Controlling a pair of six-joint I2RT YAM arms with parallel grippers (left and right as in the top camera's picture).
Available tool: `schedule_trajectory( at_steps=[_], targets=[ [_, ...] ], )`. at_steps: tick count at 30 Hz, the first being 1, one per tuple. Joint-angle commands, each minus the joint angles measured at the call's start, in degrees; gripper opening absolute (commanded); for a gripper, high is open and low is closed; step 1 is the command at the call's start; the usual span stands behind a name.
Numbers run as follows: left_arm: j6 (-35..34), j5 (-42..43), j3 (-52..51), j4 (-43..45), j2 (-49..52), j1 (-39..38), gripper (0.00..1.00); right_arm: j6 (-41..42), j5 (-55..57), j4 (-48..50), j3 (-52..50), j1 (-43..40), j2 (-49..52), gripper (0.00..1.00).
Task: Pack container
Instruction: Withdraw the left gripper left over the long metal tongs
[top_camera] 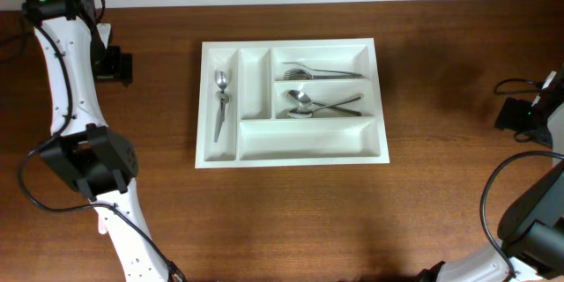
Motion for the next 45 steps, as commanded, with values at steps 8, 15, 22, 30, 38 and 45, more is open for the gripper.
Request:
schedule_trajectory(
  at_steps=[8, 15, 22, 30, 38, 45],
  targets=[
    [3.5, -6.2, -9.3, 1.5, -0.5, 8.0, 0.99, -0.2, 0.1, 0.0, -0.4, 0.2, -0.6, 0.99],
    [11.3, 3.8, -9.5, 6.9, 0.1, 9.0, 1.0, -0.2, 0.1, 0.0, -0.4, 0.2, -0.6, 0.99],
    [13.8, 4.6, -9.5, 11.0, 1.1, 9.4, 0.99, -0.2, 0.1, 0.0, -0.4, 0.2, -0.6, 0.99],
    [17.8, 4.7, -9.5, 11.7, 4.0, 10.6, 1.0, -0.2, 0.1, 0.0, -0.4, 0.2, -0.6, 0.99],
    [17.8, 4.6, -9.5, 13.2, 6.0, 11.8, 1.0, -0.2, 0.1, 0.0, -0.4, 0.2, -0.6, 0.99],
    [19.2, 7.3, -9.5, 12.4, 7.8, 13.9, 1.0, -0.2, 0.1, 0.0, -0.4, 0.2, -0.6, 0.99]
  ],
)
